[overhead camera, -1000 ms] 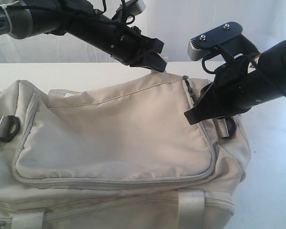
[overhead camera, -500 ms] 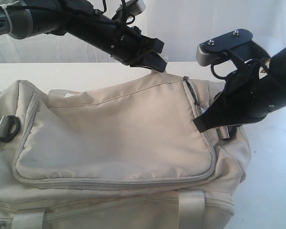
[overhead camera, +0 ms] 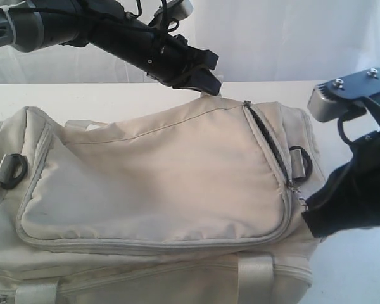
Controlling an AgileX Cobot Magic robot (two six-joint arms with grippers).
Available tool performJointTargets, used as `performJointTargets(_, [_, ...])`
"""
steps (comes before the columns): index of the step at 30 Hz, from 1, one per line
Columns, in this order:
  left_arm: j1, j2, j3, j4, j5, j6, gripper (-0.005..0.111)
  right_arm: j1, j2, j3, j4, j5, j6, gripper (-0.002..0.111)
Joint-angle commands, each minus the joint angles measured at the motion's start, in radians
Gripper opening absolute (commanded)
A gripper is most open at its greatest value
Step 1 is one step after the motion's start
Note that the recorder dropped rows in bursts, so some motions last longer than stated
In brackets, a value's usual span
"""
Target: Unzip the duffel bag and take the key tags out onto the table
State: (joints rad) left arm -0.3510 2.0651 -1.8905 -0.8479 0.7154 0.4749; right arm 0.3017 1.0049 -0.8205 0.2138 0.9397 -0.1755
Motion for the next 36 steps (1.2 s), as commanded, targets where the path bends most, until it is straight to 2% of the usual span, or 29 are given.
performJointTargets(1, [0.001,-0.029,-0.007,-0.026,-0.017,-0.012,0.000,-0.003,-0.100,0.069,0.084,0.040,-0.018,0.000])
performJointTargets(11, [0.001,-0.029,-0.007,-0.026,-0.026,-0.031,0.000,-0.003,-0.177,0.218,0.334,0.000,-0.149,0.000])
performJointTargets(16, [0.001,-0.029,-0.007,-0.021,-0.024,-0.027,0.000,-0.003,-0.177,0.292,0.493,-0.116,-0.271,0.000])
performJointTargets(21, [0.001,-0.029,-0.007,0.004,0.003,-0.027,0.000,-0.003,-0.175,0.337,0.513,-0.179,-0.273,0.000])
performJointTargets(23, [0.001,-0.029,-0.007,0.017,0.010,-0.027,0.008,-0.003,-0.175,0.344,0.513,-0.179,-0.273,0.000])
performJointTargets(25, [0.001,-0.029,-0.007,0.046,0.010,-0.027,0.020,-0.003,-0.175,0.344,0.511,-0.179,-0.273,0.000])
performJointTargets(29, [0.008,-0.051,-0.007,0.166,0.017,-0.026,0.054,-0.003,-0.175,0.344,0.511,-0.186,-0.273,0.000])
performJointTargets(30, [0.010,-0.055,-0.007,0.183,0.020,-0.026,0.058,-0.003,-0.175,0.344,0.511,-0.186,-0.273,0.000])
performJointTargets(32, [0.020,-0.079,-0.007,0.196,0.046,-0.026,0.062,-0.003,-0.175,0.344,0.511,-0.196,-0.273,0.000])
performJointTargets(36, [0.026,-0.139,-0.007,0.222,0.184,-0.009,0.060,-0.003,-0.175,0.344,0.511,-0.217,-0.273,0.000])
